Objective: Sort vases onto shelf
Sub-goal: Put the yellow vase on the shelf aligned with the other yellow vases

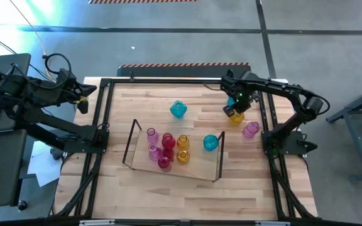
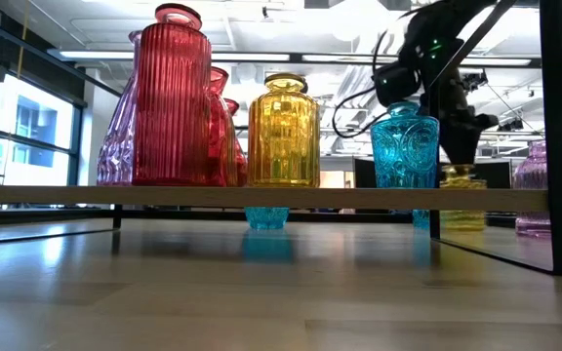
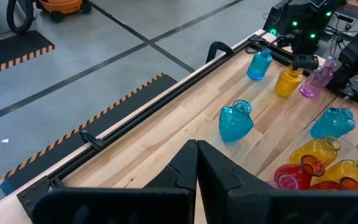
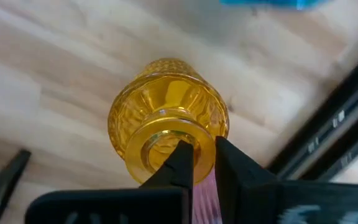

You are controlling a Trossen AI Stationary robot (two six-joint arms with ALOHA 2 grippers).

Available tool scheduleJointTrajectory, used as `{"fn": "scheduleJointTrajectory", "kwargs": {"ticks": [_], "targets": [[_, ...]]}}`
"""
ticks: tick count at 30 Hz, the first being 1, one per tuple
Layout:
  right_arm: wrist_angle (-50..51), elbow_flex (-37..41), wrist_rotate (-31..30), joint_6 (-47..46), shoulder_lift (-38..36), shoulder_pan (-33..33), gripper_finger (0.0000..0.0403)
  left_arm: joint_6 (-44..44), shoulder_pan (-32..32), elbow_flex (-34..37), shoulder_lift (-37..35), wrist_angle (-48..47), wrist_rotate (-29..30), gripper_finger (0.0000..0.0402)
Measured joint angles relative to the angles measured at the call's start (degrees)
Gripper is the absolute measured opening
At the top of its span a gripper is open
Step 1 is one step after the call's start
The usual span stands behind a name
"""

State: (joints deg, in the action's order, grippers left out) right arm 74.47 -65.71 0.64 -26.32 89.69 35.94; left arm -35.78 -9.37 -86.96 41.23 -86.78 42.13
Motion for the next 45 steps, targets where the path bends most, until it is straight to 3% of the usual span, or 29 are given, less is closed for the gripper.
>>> {"fn": "scheduleJointTrajectory", "kwargs": {"ticks": [8, 17, 23, 28, 34, 45], "targets": [[3.3, -0.1, 1.5, -6.1, -3.4, -6.1, 0.0006, 0.0, 0.0, 0.0, 0.0, -0.4, 0.0, 0.0001], [7.5, -5.7, 0.9, -16.4, -10.5, -12.2, 0.0006, 2.5, 0.0, 0.0, 0.0, -0.4, 0.0, 0.0001], [15.4, -15.0, -2.1, -21.5, -11.4, -16.6, 0.0006, 3.1, 0.0, 0.0, 0.0, -0.4, 0.0, 0.0001], [15.5, -25.4, -5.1, -24.3, -11.4, -18.9, 0.0006, 3.8, 0.0, 0.0, 0.0, -0.4, 0.0, 0.0001], [15.6, -37.9, -6.9, -25.1, -8.4, -21.6, 0.0006, 4.1, 0.0, 0.0, 0.0, -0.4, 0.0, 0.0001], [12.4, -54.2, -2.5, -26.1, 5.0, -33.5, 0.0006, 4.6, 0.0, 0.0, 0.0, -0.4, 0.0, 0.0001]]}}
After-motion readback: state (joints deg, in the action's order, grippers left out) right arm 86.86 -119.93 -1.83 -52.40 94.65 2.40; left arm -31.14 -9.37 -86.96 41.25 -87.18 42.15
